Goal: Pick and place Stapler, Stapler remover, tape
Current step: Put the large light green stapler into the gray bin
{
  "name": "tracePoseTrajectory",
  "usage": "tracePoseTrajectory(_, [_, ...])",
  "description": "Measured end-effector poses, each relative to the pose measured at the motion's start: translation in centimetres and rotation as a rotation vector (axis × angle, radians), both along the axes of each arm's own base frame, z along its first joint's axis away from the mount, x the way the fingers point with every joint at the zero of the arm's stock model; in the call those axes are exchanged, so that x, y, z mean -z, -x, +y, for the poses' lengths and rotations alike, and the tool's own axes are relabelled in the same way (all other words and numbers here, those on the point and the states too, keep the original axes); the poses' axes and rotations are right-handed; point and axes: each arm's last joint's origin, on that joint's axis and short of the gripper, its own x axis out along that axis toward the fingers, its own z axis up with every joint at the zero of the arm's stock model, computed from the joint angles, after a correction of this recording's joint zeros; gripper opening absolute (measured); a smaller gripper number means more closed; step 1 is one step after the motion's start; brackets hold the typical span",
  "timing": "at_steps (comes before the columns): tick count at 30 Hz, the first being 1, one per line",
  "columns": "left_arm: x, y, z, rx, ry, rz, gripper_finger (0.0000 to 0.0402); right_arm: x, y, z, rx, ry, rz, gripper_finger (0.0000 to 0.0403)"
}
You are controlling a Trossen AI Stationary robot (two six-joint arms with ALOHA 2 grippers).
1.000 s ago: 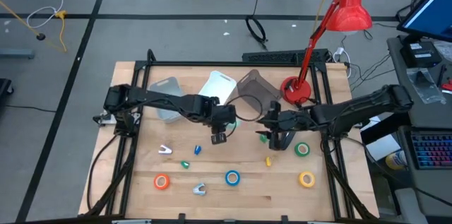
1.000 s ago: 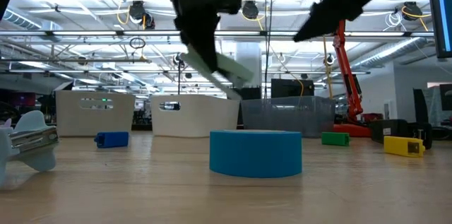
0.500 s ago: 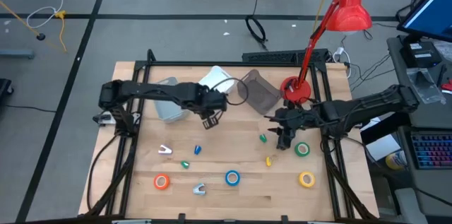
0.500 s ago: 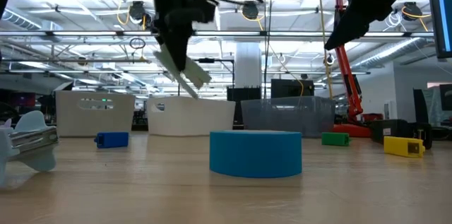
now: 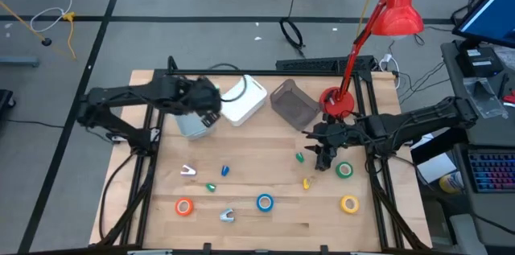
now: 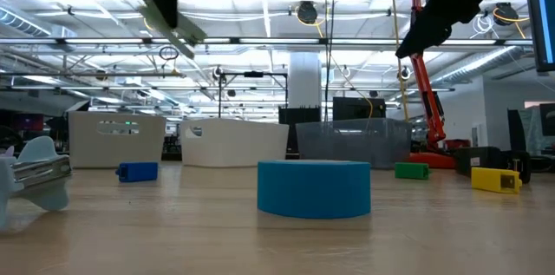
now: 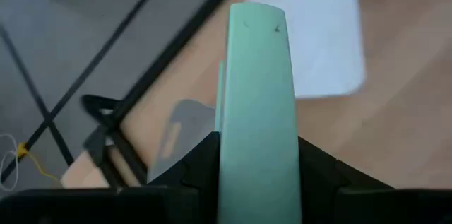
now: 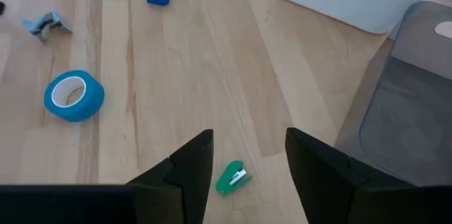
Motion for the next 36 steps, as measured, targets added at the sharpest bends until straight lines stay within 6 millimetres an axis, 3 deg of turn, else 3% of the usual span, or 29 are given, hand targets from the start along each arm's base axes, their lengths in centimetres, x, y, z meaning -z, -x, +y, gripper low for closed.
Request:
tracePoseTrajectory(3, [-0.2, 1.8, 0.4, -0.034, -0.010, -0.031, 0.0129, -0.1, -0.1, 0.0, 0.000, -0.002, -0.012, 0.0169])
tracePoseTrajectory(6, [1.0, 3.2, 0.8, -0.073, -0.003, -0.052, 0.0129, -0.1, -0.1, 0.0, 0.000, -0.003, -0.015, 0.0169])
tracePoseTrajectory(11, [4.6, 5.0, 1.4, -0.133, 0.042, -0.101, 0.0129, -0.1, -0.1, 0.0, 0.004, -0.010, -0.021, 0.0169])
tracePoseTrajectory(23, [12.3, 6.6, 3.9, -0.146, 0.116, -0.135, 0.0129, -0.4, -0.3, 0.1, 0.007, -0.019, -0.055, 0.0169])
tracePoseTrajectory(29, [13.8, 7.5, 5.8, -0.287, 0.145, -0.181, 0.0129, -0.4, -0.4, 0.1, 0.016, -0.032, -0.065, 0.0169])
tracePoseTrajectory(36, [13.8, 7.7, 6.0, -0.458, 0.176, -0.271, 0.0129, -0.4, -0.4, 0.1, 0.016, -0.032, -0.065, 0.0169])
